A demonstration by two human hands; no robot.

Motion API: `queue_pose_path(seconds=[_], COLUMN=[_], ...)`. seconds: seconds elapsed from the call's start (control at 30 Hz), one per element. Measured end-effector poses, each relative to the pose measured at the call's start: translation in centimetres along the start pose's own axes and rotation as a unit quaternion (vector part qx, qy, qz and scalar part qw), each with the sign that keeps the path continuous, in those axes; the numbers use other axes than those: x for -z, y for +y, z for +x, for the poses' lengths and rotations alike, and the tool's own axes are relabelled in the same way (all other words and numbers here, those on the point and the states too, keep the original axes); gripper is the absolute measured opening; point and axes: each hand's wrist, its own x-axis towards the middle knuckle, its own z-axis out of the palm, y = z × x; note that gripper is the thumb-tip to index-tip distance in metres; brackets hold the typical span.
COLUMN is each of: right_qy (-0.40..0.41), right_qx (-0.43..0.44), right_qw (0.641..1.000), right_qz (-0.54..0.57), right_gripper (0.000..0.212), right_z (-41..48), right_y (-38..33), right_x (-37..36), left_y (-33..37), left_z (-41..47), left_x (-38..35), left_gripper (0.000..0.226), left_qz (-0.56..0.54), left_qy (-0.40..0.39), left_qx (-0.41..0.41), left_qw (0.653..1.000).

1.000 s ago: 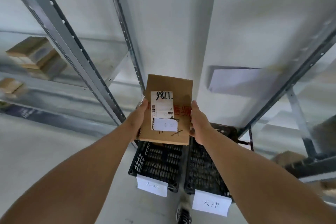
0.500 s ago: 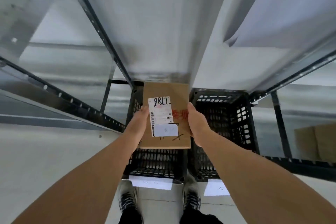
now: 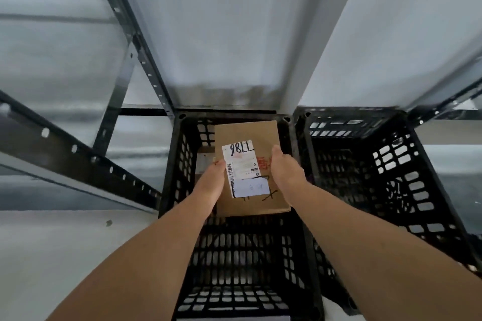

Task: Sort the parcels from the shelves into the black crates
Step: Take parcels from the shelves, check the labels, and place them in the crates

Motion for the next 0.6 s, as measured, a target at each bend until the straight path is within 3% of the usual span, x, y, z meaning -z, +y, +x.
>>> queue_pose_path(seconds=[0.6], right_qy=[0.048], right_qx=[-0.003], right_qw=[0.997], right_qz=[0.062], right_gripper=[0.056], right_z=[10.0], right_y=[6.0], right_x=[-7.7], left_y=[-7.7], left_z=[13.3], left_x=[-1.8], left_gripper=[0.042], left_qz=[0.017], left_qy=[-0.030], left_qx=[0.011], left_qw=[0.999])
